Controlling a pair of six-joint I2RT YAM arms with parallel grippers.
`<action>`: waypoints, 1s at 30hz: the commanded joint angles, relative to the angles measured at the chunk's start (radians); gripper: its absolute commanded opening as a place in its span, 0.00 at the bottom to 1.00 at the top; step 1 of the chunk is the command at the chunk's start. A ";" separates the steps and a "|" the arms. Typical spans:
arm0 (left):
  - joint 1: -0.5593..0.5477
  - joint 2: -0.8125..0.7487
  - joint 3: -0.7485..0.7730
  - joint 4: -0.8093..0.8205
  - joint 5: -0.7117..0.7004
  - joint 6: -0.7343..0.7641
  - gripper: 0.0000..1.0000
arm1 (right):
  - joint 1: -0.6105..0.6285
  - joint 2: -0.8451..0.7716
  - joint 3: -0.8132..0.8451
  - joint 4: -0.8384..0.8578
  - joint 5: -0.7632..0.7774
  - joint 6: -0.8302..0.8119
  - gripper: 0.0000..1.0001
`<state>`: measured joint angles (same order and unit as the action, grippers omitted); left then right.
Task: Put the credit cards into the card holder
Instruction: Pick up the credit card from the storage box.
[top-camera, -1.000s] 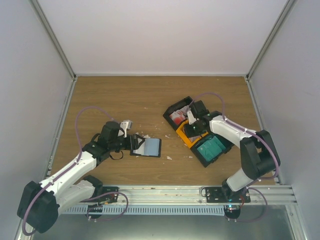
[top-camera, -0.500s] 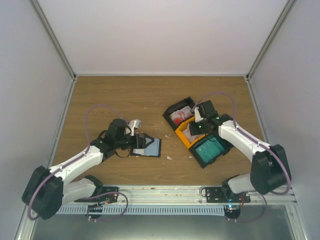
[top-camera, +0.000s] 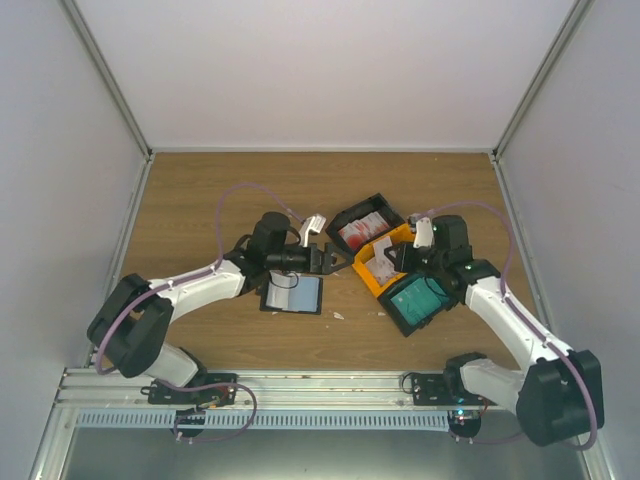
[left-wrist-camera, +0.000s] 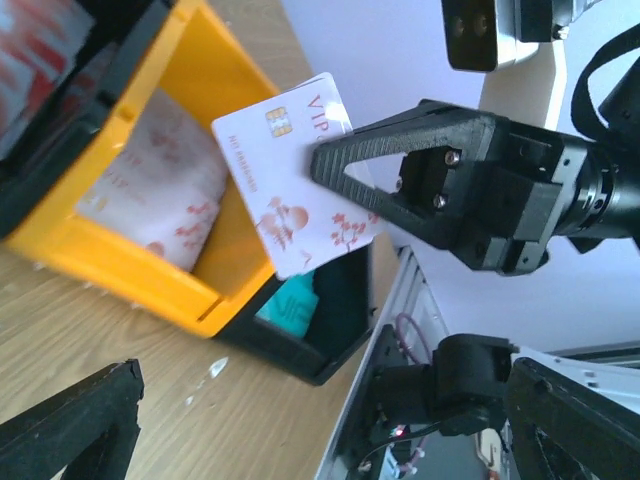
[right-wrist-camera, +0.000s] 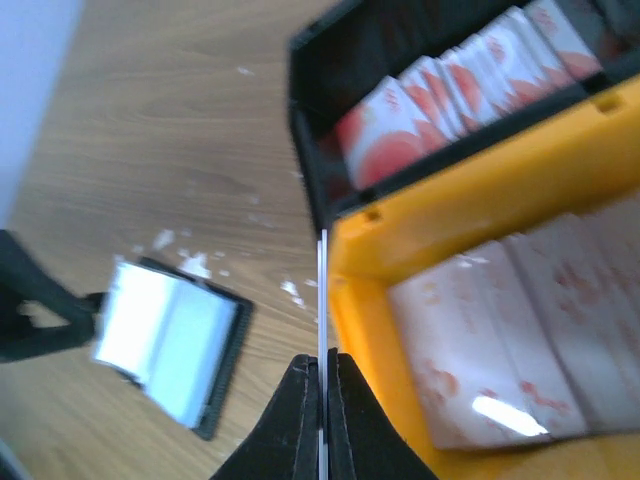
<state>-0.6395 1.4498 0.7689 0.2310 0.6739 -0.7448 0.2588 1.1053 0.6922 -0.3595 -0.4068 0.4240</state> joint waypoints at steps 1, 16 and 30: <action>-0.026 0.052 0.074 0.133 0.056 -0.035 0.99 | -0.017 -0.054 -0.037 0.213 -0.204 0.118 0.01; -0.055 0.038 0.050 0.258 0.059 -0.175 0.79 | -0.016 -0.122 -0.193 0.643 -0.475 0.438 0.01; -0.071 0.052 0.081 0.284 0.084 -0.178 0.38 | -0.013 -0.126 -0.219 0.817 -0.603 0.588 0.01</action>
<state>-0.7010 1.5066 0.8322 0.4438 0.7368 -0.9344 0.2504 0.9882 0.4850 0.3683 -0.9554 0.9607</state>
